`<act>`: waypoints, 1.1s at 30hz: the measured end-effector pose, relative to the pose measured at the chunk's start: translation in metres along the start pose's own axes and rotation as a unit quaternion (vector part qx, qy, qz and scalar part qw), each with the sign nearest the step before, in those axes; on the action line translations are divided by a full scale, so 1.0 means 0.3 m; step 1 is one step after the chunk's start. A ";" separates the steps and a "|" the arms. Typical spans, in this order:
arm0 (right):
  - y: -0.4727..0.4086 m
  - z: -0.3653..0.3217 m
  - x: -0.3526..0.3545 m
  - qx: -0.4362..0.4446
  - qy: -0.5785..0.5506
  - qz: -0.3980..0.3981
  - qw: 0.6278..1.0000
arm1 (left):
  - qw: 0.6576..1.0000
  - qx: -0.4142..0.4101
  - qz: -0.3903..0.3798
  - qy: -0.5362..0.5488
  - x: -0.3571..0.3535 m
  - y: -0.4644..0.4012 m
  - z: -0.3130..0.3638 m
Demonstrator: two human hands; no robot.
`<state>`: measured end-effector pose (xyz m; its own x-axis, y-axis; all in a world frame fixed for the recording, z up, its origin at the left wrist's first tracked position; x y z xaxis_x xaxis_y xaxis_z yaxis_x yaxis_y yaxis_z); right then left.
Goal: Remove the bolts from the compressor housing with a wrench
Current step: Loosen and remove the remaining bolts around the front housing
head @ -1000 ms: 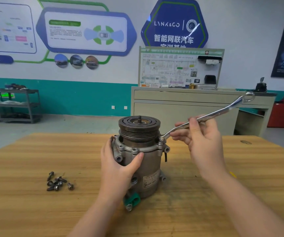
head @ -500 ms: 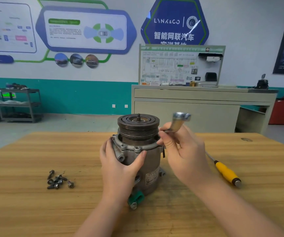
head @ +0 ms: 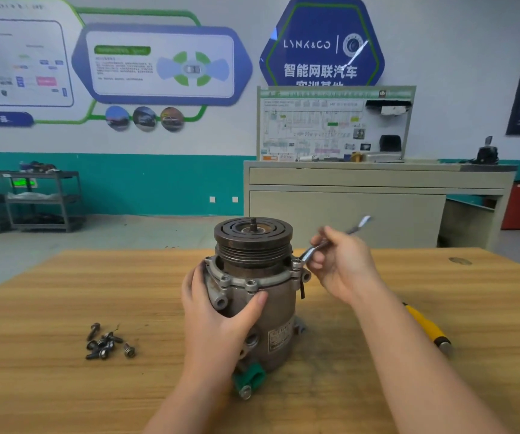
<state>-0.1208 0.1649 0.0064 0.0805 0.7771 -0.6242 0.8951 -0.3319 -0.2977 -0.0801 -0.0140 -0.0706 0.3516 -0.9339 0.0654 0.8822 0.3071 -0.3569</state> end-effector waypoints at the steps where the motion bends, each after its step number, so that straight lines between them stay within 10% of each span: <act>1: -0.007 0.006 0.012 -0.048 -0.017 -0.027 0.998 | 1.000 0.002 -0.005 0.000 0.002 0.001 0.001; 6: 0.014 -0.003 0.042 0.035 -0.154 0.001 0.987 | 0.999 0.017 -0.049 0.006 0.024 -0.004 0.003; 13: 0.109 -0.047 0.020 0.392 0.129 -0.027 0.910 | 0.998 0.019 -0.057 -0.002 0.029 -0.009 0.009; 22: 0.171 -0.038 0.004 0.513 0.231 -0.173 0.808 | 0.998 0.025 -0.064 0.004 0.035 -0.008 0.013; 33: 0.131 -0.054 0.015 0.412 0.164 -0.025 0.896 | 0.998 0.015 -0.066 0.008 0.034 -0.003 0.017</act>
<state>-0.0782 0.1641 0.0036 0.2940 0.8729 -0.3894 0.2853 -0.4690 -0.8359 -0.0758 -0.0228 -0.0648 0.2266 -0.9694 0.0943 0.9294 0.1863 -0.3185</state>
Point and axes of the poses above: each hand's wrist, its own y-axis away from the middle knuckle, its own x-axis out of the back of the hand, z = x × y, the point moved 1 cm from there along -y, towards the middle knuckle, and after that the axes turned 13 degrees about x, right-handed, at the moved point
